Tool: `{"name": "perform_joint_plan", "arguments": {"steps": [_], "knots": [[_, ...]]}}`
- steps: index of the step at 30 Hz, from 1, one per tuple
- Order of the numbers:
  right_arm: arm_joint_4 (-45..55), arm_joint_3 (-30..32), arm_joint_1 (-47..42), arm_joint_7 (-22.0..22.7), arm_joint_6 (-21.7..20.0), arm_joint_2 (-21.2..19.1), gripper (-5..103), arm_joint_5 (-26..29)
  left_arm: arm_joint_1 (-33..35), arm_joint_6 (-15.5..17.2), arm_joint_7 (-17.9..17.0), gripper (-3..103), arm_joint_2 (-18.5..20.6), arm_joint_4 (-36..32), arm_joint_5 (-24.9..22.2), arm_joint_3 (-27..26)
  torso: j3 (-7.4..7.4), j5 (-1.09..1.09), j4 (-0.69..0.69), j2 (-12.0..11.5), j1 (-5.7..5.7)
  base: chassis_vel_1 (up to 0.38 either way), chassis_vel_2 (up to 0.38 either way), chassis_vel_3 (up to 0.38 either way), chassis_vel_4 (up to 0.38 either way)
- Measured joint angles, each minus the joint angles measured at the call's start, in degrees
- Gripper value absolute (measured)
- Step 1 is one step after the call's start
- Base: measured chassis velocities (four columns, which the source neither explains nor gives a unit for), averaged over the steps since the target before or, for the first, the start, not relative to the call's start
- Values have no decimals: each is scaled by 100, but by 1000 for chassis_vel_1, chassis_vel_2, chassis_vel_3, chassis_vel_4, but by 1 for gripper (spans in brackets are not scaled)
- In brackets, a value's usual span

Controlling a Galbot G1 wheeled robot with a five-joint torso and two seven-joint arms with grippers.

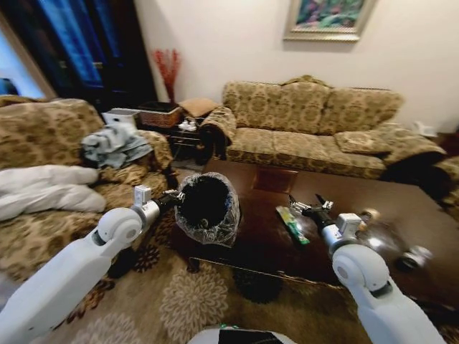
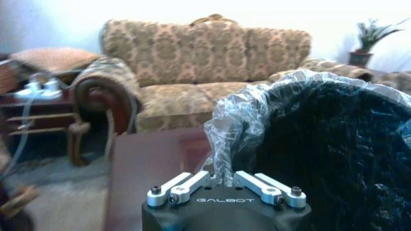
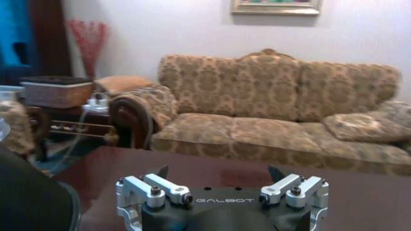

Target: Move to the front of the table and place the trash on the table into the trash bin.

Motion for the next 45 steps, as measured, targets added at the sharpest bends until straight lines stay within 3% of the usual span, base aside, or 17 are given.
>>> {"name": "perform_joint_plan", "arguments": {"steps": [19,27,33,41,45], "knots": [[-66,-244,-117,-102,41,82,100,-264,625,-13,-57,2,-96,-399,13,-403,0,-1,2,0,-1,-188,-208,155,150],[-805,-874,196,-257,267,13,100,-393,983,240,-142,2,-180,-698,118,-651,1,5,-1,-1,-1,-143,-137,136,118],[-1413,-1518,573,-560,388,106,100,-337,1040,276,-335,2,-222,-779,152,-649,0,-4,6,-1,-1,48,50,3,7],[-2413,-1666,834,-956,601,416,100,-428,1174,276,-365,2,-343,-883,183,-649,1,1,2,-1,0,75,87,59,49],[-3038,-1720,981,-1239,864,585,100,-523,1160,219,-579,2,-405,-910,217,-531,0,-1,1,-1,0,54,57,74,75]]}}
